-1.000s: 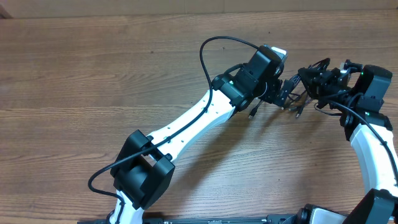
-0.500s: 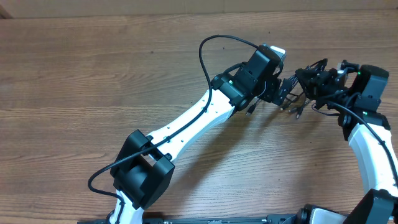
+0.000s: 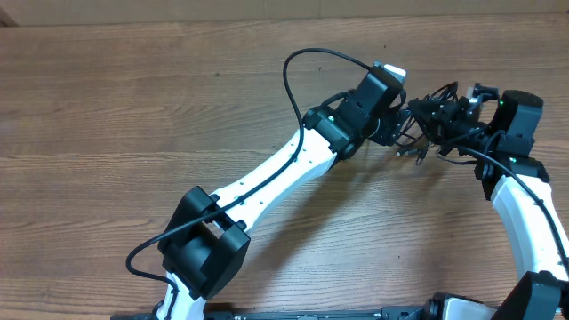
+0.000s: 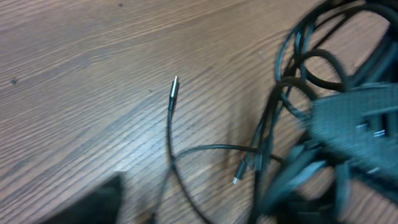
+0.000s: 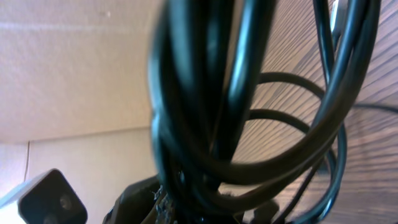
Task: Untangle cables
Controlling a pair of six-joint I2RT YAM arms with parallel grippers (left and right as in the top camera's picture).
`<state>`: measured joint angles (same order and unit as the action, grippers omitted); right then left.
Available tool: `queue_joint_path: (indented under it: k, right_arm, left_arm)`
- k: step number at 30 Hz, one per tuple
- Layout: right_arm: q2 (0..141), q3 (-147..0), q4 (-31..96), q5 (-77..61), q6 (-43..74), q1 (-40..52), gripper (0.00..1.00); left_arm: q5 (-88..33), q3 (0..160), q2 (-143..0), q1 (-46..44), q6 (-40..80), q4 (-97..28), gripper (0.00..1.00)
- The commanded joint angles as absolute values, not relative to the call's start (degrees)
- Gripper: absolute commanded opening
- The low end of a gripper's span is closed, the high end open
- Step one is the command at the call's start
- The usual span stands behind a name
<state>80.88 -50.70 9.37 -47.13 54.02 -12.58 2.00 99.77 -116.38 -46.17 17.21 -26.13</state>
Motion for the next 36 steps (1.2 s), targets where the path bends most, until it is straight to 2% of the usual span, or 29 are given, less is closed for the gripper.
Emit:
queue_joint_path:
  k: [1,4,5,14,22,34,36]
  right_arm:
    - [79.83,-51.51,9.06,-52.23,53.78,-12.49,0.04]
    - [79.83,-51.51,9.06,-52.21,53.78,-12.49,0.04]
    - [79.83,-51.51,9.06,-52.21,53.76,-12.49,0.04]
    - [79.83,-51.51,9.10,-53.34,53.74,-13.69,0.04]
    - [79.83,-51.51,9.69,-56.38,53.28,-15.94,0.04]
    - [79.83,-51.51,9.72,-56.05,50.85,-17.39,0.04]
    - [79.83,-51.51,9.72,-55.37,50.50,-17.39,0.08]
  left_arm:
    - [7.05,99.79,-116.57,-44.91,17.10,-25.96,0.36]
    - [7.05,99.79,-116.57,-44.91,17.10,-26.02,0.09]
    - [7.07,99.79,-116.57,-44.91,17.10,-26.13,0.04]
    - [14.06,99.79,-116.57,-43.62,16.71,-30.52,0.04]
    - [16.43,99.79,-116.57,-38.81,18.37,-34.79,0.04]
    - [5.23,99.81,-116.57,-35.18,15.73,-37.58,0.04]
    - [1.87,99.81,-116.57,-35.24,13.56,-37.45,0.04]
